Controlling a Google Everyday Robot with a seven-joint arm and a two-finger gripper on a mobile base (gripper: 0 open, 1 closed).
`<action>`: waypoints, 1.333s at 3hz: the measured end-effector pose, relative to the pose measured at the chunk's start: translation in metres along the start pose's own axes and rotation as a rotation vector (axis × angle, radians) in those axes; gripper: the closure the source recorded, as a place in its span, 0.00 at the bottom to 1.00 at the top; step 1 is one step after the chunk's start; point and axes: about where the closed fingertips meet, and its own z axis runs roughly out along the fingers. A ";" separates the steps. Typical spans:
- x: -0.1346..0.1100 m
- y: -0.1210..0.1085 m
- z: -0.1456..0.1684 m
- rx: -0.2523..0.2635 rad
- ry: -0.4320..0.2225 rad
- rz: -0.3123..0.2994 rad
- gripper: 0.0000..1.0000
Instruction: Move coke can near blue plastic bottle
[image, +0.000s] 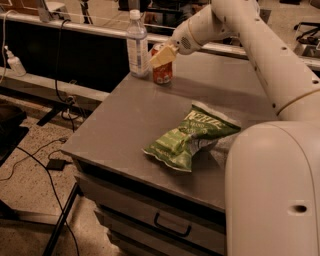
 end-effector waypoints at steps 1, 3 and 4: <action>0.000 0.001 0.004 -0.006 0.001 0.000 0.05; -0.002 0.001 -0.010 0.001 0.024 -0.036 0.00; -0.008 -0.004 -0.057 0.041 0.023 -0.075 0.00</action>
Offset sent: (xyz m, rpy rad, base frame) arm 0.0003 0.0028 -0.0028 -0.0002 0.0041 0.0039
